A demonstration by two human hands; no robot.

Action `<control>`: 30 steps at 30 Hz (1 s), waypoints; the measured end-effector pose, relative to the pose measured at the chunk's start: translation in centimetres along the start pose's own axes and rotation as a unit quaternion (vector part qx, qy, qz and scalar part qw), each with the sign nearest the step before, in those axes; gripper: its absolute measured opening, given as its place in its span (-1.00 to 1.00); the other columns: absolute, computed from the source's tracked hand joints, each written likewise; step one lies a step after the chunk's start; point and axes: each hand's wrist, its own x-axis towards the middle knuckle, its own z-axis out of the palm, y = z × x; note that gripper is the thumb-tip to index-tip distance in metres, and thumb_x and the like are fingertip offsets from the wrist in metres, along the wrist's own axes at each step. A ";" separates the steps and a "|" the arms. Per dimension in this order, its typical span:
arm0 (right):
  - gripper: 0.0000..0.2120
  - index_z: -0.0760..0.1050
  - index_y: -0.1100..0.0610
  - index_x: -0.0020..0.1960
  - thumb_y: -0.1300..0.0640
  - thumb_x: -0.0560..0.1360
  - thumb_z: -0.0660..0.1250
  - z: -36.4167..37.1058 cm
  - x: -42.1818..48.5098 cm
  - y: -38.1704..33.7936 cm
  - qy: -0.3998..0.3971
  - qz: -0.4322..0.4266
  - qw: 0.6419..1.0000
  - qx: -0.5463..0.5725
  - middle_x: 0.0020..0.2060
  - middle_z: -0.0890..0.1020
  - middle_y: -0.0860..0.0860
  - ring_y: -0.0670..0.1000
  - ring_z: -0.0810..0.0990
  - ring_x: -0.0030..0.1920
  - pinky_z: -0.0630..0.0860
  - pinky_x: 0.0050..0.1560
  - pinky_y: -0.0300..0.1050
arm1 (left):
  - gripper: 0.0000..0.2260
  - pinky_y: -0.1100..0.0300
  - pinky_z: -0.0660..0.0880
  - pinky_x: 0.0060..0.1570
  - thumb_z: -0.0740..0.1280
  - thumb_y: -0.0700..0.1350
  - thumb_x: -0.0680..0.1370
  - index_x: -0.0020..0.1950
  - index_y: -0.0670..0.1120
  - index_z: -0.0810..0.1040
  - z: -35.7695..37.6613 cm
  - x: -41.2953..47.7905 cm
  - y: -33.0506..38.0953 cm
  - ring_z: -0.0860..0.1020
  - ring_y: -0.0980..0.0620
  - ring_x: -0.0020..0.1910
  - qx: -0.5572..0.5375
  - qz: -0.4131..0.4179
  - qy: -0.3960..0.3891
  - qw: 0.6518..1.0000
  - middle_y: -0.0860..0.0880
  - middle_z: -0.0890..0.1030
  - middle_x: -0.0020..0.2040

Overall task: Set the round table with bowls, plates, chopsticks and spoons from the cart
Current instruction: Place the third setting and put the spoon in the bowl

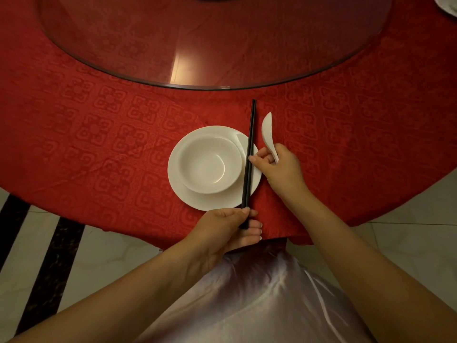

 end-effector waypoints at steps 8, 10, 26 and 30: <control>-0.82 0.49 0.28 -0.08 0.17 0.45 0.41 0.0 -0.1 -0.2 0.002 0.002 1.000 -0.010 -0.42 0.43 -0.05 -0.11 0.39 -0.42 0.34 -0.44 -0.39 | -0.81 0.32 0.58 -0.44 0.22 -0.18 0.59 -0.09 -0.25 0.57 -0.2 0.1 0.0 0.62 0.10 -0.48 -0.008 -0.002 -0.005 1.000 -0.15 0.61 -0.28; -0.81 0.49 0.27 -0.08 0.13 0.46 0.39 0.0 0.0 -0.2 0.006 0.007 1.000 -0.017 -0.42 0.44 -0.06 -0.12 0.40 -0.41 0.35 -0.43 -0.38 | -0.81 0.29 0.60 -0.41 0.24 -0.15 0.58 -0.09 -0.24 0.57 -0.3 0.1 0.0 0.63 0.09 -0.46 -0.012 -0.004 -0.010 1.000 -0.15 0.63 -0.28; -0.72 0.49 0.24 0.16 0.12 0.62 0.09 -3.7 0.5 -4.3 0.012 -0.059 0.990 -0.131 -0.25 0.52 0.05 0.02 0.48 -0.27 0.45 -0.13 0.03 | -0.88 0.35 0.52 -0.51 0.27 -0.20 0.55 -0.09 -0.13 0.60 -8.6 -5.8 6.4 0.53 0.19 -0.51 0.300 0.184 0.193 0.916 -0.16 0.63 -0.23; -0.74 0.49 0.15 0.21 0.11 0.58 0.18 -2.9 -0.2 -5.8 -0.071 -0.131 0.933 -0.328 0.00 0.56 0.13 0.13 0.53 -0.01 0.44 -0.04 -0.01 | -0.89 0.24 0.51 -0.42 0.32 -0.15 0.53 0.04 -0.09 0.57 -10.0 -3.2 8.9 0.52 0.12 -0.55 0.401 0.307 0.277 0.817 -0.08 0.61 -0.26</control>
